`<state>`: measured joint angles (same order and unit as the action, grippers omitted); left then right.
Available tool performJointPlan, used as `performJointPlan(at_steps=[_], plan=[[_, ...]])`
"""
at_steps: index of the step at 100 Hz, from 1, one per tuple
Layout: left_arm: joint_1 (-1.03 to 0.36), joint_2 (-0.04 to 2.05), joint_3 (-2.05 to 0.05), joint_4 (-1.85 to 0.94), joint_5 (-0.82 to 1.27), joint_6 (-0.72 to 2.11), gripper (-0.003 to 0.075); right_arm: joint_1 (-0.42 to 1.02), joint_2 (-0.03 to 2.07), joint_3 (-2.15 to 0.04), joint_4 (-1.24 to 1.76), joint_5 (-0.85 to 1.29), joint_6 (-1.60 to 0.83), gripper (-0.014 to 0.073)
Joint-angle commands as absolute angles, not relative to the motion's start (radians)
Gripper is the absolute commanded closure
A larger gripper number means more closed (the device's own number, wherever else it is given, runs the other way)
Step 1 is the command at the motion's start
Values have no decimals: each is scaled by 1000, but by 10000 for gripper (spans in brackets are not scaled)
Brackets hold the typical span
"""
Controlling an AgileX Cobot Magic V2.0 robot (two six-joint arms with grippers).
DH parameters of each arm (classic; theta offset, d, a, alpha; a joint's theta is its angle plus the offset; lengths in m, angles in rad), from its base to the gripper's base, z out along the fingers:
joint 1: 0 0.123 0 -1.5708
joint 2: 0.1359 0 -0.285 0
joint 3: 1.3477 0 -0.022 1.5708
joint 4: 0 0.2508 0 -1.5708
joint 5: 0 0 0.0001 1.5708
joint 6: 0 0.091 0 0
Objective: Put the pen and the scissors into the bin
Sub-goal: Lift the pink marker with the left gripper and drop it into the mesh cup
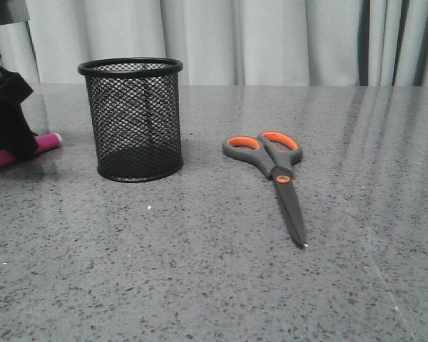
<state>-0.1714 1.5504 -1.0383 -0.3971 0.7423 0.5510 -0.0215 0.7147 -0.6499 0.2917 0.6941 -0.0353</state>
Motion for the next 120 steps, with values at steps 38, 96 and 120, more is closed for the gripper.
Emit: performJointPlan(at_steps=[38, 96, 120], plan=[[-179, 1213, -1056, -682, 620, 623, 742, -28, 719, -683, 303, 644, -41, 193], [-475, 1248, -1056, -1063, 252, 996, 742, -28, 719, -683, 303, 650, -41, 193], [-564, 1374, -1056, -1039, 146, 996, 742, -28, 719, -683, 303, 656, -41, 193]])
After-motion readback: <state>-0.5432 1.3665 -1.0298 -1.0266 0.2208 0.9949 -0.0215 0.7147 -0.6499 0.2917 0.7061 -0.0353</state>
